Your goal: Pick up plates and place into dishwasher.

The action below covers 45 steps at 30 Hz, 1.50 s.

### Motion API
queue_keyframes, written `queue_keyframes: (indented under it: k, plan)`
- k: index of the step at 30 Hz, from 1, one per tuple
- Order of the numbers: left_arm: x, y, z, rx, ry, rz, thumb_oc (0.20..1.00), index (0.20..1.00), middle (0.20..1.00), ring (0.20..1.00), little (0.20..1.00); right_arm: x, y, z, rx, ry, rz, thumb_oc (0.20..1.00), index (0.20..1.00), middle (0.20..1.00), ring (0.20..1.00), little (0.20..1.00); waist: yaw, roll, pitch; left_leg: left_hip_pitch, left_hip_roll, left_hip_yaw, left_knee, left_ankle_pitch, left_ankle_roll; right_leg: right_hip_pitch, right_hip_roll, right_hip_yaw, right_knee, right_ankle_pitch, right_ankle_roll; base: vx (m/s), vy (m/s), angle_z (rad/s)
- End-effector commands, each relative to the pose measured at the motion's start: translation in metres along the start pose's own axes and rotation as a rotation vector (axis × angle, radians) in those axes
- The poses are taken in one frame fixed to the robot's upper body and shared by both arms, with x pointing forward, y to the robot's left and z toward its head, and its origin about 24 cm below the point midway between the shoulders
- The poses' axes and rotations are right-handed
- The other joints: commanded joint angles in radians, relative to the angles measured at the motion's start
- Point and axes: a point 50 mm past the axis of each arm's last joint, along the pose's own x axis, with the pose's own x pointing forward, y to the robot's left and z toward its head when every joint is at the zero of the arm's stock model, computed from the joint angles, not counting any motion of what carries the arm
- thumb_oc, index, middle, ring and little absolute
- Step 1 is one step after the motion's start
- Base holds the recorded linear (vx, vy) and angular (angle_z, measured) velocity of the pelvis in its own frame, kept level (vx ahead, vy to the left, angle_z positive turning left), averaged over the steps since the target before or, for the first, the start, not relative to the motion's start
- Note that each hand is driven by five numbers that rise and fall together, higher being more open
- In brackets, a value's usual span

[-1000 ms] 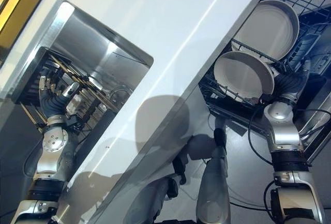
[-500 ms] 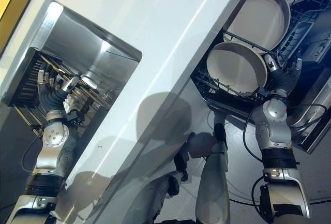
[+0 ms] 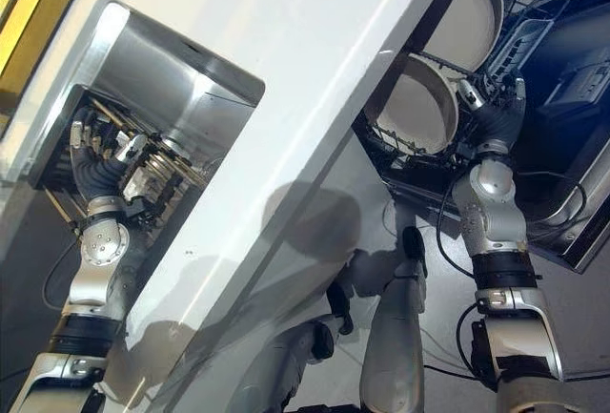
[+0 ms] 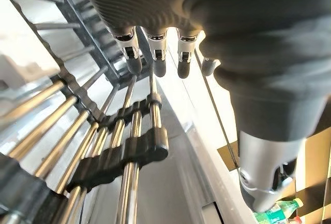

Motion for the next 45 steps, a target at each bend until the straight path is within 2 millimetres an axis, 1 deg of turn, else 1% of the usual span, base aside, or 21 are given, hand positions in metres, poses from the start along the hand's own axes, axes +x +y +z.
queue_keyframes:
  k: [1,5,10,16,18,21,25,27,29,36,39,41,43,45]
  plan:
    - [-0.003,-0.003,0.016,-0.053,-0.087,0.0,1.0,1.0,1.0,1.0,1.0,-0.005,0.074,0.031,0.03,-0.093,0.318,1.0,1.0,1.0,1.0,1.0,0.043,0.137,0.053,-0.136,0.032,-0.076,0.238,-0.078,-0.079,0.053,-0.133,0.097,0.02,-0.062,0.03,0.03,0.074,0.09]
    - [-0.006,0.0,0.013,-0.058,-0.078,-0.006,1.0,1.0,1.0,1.0,1.0,-0.003,0.078,0.034,0.031,-0.099,0.329,1.0,1.0,1.0,1.0,1.0,0.056,0.151,0.053,-0.142,0.012,-0.078,0.254,-0.089,-0.075,0.048,-0.151,0.093,0.037,-0.058,0.028,0.04,0.074,0.06]
    - [-0.011,0.003,0.009,-0.066,-0.058,-0.018,1.0,1.0,1.0,1.0,1.0,-0.001,0.082,0.033,0.006,-0.101,0.335,1.0,1.0,1.0,1.0,1.0,0.077,0.159,0.042,-0.135,-0.005,-0.077,0.266,-0.1,-0.07,0.06,-0.177,0.082,0.038,-0.046,0.03,0.06,0.07,0.06]
    - [-0.013,0.004,0.008,-0.067,-0.042,-0.044,1.0,1.0,1.0,1.0,1.0,0.009,0.085,0.048,-0.004,-0.121,0.357,1.0,1.0,1.0,1.0,1.0,0.109,0.166,0.026,-0.136,-0.016,-0.076,0.286,-0.113,-0.07,0.071,-0.211,0.062,0.038,-0.031,0.033,0.03,0.021,0.05]
    - [-0.013,0.005,0.008,-0.069,-0.042,-0.052,1.0,1.0,1.0,1.0,1.0,0.011,0.088,0.053,0.015,-0.121,0.378,1.0,1.0,1.0,1.0,1.0,0.116,0.165,0.022,-0.136,-0.018,-0.077,0.29,-0.117,-0.069,0.075,-0.221,0.056,0.036,-0.024,0.034,-0.01,0.001,0.08]
    - [-0.014,0.007,0.007,-0.071,-0.037,-0.066,1.0,1.0,1.0,1.0,1.0,0.01,0.091,0.051,0.073,-0.102,0.423,1.0,1.0,1.0,1.0,1.0,0.127,0.162,0.013,-0.13,-0.023,-0.081,0.297,-0.123,-0.067,0.087,-0.231,0.047,0.031,-0.015,0.035,0.02,0.0,0.05]
    - [-0.014,0.007,0.005,-0.075,-0.022,-0.073,1.0,1.0,1.0,1.0,1.0,0.008,0.098,0.051,0.204,-0.067,0.512,1.0,1.0,1.0,1.0,1.0,0.138,0.162,0.003,-0.118,-0.028,-0.085,0.296,-0.125,-0.067,0.107,-0.245,0.038,0.016,-0.002,0.038,0.01,0.003,-0.01]
    - [-0.014,0.006,0.005,-0.075,-0.019,-0.078,1.0,1.0,1.0,1.0,1.0,0.009,0.098,0.05,0.215,-0.066,0.514,1.0,1.0,1.0,1.0,1.0,0.142,0.161,-0.002,-0.114,-0.03,-0.087,0.294,-0.125,-0.066,0.116,-0.251,0.034,0.009,0.004,0.04,0.01,-0.005,0.06]
    - [-0.012,0.008,0.005,-0.07,-0.014,-0.083,1.0,1.0,1.0,1.0,1.0,0.011,0.098,0.052,0.196,-0.081,0.519,1.0,1.0,1.0,1.0,1.0,0.146,0.158,-0.01,-0.11,-0.027,-0.086,0.294,-0.125,-0.067,0.127,-0.258,0.028,-0.002,0.011,0.043,0.0,-0.025,0.08]
    - [-0.01,0.009,0.005,-0.07,-0.021,-0.098,1.0,1.0,1.0,1.0,1.0,0.008,0.092,0.054,0.303,-0.088,0.547,1.0,1.0,1.0,1.0,1.0,0.146,0.135,-0.012,-0.116,-0.022,-0.091,0.301,-0.126,-0.068,0.142,-0.267,0.012,-0.023,0.033,0.046,-0.06,-0.04,0.03]
    - [-0.008,0.008,0.007,-0.076,-0.028,-0.115,1.0,1.0,1.0,1.0,1.0,0.011,0.087,0.052,0.234,-0.1,0.501,1.0,1.0,1.0,1.0,1.0,0.144,0.127,-0.008,-0.125,-0.017,-0.087,0.309,-0.127,-0.068,0.139,-0.271,0.009,-0.03,0.045,0.048,-0.09,-0.033,0.01]
    - [-0.007,0.007,0.008,-0.077,-0.033,-0.125,1.0,1.0,1.0,1.0,1.0,0.013,0.081,0.051,0.193,-0.116,0.444,1.0,1.0,1.0,1.0,1.0,0.141,0.116,-0.004,-0.126,-0.01,-0.082,0.314,-0.13,-0.068,0.143,-0.274,0.004,-0.037,0.054,0.05,-0.06,-0.01,0.01]
    - [-0.006,0.006,0.009,-0.077,-0.034,-0.127,1.0,1.0,1.0,1.0,1.0,0.014,0.07,0.049,0.083,-0.142,0.365,1.0,1.0,1.0,1.0,1.0,0.134,0.098,-0.001,-0.126,-0.005,-0.078,0.321,-0.136,-0.068,0.149,-0.274,0.001,-0.046,0.065,0.05,-0.05,0.004,-0.04]
    - [-0.005,0.006,0.012,-0.079,-0.039,-0.13,1.0,1.0,1.0,1.0,1.0,0.012,0.062,0.049,0.026,-0.167,0.32,1.0,1.0,1.0,1.0,1.0,0.127,0.079,0.004,-0.124,0.002,-0.074,0.33,-0.143,-0.066,0.156,-0.275,-0.001,-0.057,0.078,0.052,-0.05,-0.004,-0.03]
